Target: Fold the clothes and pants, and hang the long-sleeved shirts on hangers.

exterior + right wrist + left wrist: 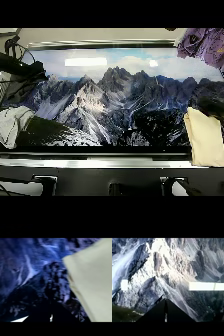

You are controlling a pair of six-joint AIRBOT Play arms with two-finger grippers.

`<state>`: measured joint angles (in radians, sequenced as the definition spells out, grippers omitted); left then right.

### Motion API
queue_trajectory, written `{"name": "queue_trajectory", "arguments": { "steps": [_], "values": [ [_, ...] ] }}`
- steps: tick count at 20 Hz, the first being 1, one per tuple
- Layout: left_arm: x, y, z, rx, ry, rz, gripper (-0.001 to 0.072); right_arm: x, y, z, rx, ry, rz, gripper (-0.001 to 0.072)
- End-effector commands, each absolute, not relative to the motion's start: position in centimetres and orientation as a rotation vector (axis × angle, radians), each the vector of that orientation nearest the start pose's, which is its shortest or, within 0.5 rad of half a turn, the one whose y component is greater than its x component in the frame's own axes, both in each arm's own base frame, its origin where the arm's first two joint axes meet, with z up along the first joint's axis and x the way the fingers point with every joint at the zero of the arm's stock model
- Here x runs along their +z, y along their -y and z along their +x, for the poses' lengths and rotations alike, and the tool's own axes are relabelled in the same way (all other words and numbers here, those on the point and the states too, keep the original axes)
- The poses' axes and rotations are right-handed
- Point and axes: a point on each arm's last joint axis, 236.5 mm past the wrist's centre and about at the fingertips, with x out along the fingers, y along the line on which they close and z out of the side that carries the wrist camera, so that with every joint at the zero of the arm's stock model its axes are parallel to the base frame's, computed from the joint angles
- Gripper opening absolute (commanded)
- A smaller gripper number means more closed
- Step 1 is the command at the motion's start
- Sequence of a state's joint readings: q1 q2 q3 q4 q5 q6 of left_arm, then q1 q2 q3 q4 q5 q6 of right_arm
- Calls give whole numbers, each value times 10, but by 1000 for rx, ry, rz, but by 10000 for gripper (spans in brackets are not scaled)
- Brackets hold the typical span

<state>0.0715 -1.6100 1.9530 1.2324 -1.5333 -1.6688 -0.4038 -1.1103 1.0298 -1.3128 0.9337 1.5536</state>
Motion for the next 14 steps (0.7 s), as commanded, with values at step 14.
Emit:
{"name": "queue_trajectory", "arguments": {
  "steps": [14],
  "values": [
    [139, 50, 422, -149, -937, -180, 20, 58, -125, 382, 375, -989, 50, 33]
  ]
}}
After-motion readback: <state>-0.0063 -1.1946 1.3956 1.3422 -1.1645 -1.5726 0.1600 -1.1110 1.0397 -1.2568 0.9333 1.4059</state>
